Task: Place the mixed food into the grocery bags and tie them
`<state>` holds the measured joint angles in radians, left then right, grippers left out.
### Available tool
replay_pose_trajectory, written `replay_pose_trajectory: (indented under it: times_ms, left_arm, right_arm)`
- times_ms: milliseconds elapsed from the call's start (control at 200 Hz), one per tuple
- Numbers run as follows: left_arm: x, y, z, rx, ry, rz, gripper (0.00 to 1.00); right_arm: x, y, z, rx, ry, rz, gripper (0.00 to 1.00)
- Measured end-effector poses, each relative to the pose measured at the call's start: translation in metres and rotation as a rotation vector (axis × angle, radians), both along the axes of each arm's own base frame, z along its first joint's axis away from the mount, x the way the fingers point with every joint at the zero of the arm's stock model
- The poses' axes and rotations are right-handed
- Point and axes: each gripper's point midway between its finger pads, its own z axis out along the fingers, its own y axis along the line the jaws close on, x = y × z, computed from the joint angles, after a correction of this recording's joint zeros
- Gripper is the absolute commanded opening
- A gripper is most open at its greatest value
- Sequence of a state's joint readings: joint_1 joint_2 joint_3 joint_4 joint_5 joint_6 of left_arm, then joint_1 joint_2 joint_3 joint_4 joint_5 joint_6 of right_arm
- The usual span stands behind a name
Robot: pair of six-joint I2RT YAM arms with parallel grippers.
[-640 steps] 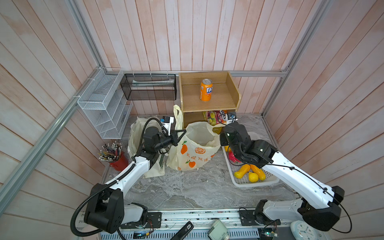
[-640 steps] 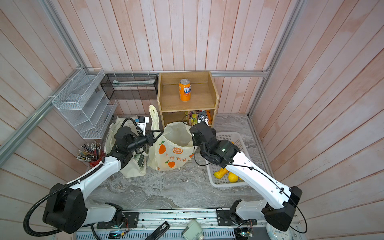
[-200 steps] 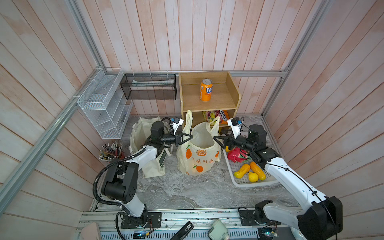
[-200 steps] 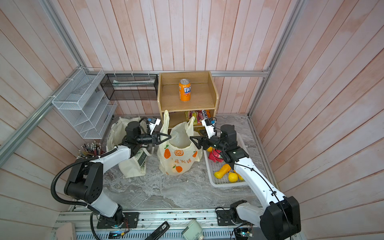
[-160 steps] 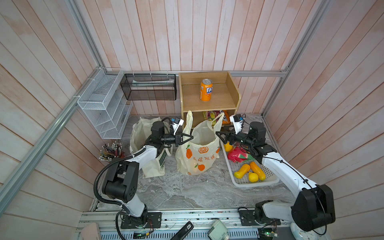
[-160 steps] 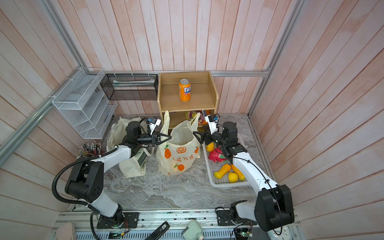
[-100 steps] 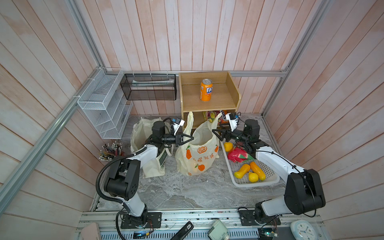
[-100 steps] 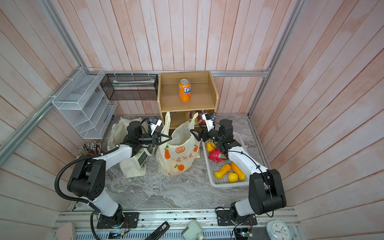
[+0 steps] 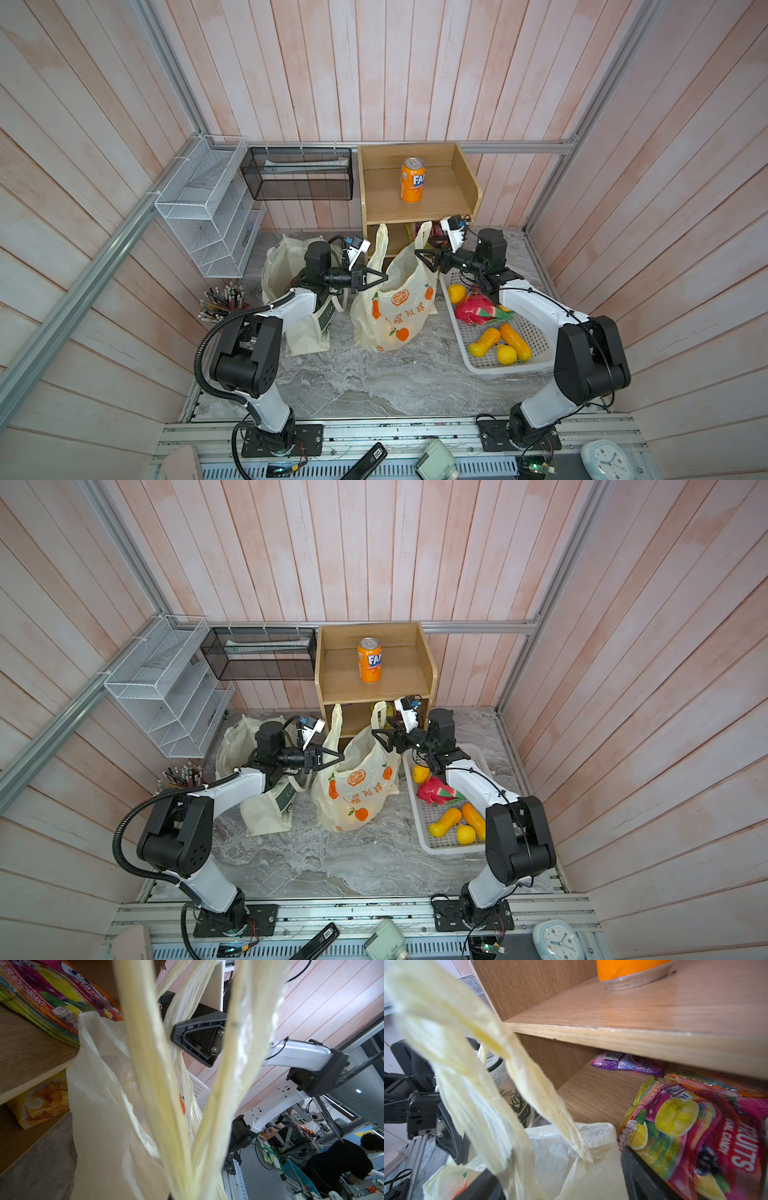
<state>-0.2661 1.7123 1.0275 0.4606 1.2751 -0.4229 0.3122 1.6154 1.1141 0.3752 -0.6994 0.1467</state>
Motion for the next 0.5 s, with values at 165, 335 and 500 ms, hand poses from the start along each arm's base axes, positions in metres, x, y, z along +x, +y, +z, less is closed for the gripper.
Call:
replay_pose_trajectory:
  times_ms: [165, 335, 500]
  left_arm:
    - [0.0, 0.0, 0.0, -0.001, 0.0, -0.004, 0.0]
    - [0.001, -0.001, 0.0, -0.002, 0.002, -0.011, 0.0]
    - [0.002, 0.0, 0.0, -0.001, 0.005, -0.01, 0.0]
  right_arm:
    - [0.003, 0.007, 0.002, -0.002, -0.007, 0.014, 0.78]
    - [-0.001, 0.014, 0.004, -0.004, -0.017, 0.032, 0.62]
    - [-0.002, 0.015, 0.003, -0.003, -0.013, 0.038, 0.34]
